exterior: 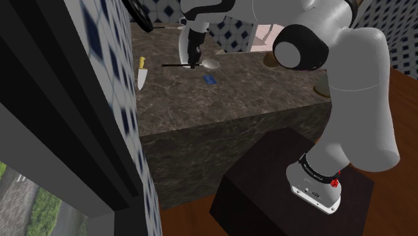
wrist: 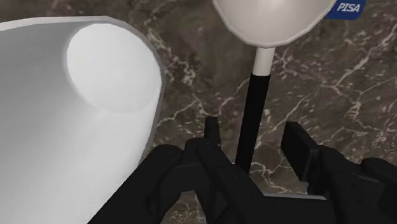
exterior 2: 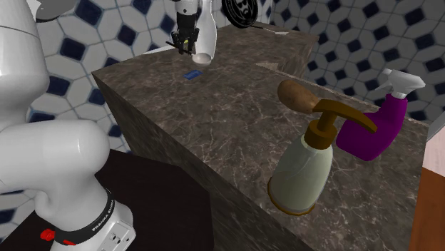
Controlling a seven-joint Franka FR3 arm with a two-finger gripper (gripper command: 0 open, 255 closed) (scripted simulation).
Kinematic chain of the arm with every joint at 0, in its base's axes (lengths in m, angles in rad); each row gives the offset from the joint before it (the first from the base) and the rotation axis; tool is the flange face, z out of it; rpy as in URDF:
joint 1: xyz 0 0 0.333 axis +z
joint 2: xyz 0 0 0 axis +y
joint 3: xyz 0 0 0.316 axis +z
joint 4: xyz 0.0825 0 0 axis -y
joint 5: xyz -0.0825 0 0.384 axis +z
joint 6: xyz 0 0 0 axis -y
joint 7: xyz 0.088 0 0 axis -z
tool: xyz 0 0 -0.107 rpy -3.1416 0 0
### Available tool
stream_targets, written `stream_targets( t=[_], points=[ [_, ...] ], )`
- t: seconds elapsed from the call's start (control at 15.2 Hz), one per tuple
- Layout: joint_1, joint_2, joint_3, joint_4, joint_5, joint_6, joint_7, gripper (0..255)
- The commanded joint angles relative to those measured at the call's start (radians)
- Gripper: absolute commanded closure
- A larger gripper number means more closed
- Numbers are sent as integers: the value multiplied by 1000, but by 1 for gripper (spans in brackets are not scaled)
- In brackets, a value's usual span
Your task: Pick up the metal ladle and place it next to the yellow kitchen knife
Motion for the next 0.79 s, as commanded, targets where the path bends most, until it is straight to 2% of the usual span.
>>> stream_targets(
  t=[0.0, 0.2, 0.26, 0.53, 0.73],
  points=[
    [-12, 52, 5, 5, -5, -21, 5, 0],
    [-12, 49, 4, -3, -5, -17, 1, 0],
    [22, 29, 2, -74, -5, 34, -3, 0],
    [7, -6, -19, 1, -36, -66, 20, 0],
    [7, -6, -19, 1, -36, -66, 20, 0]
  ],
)
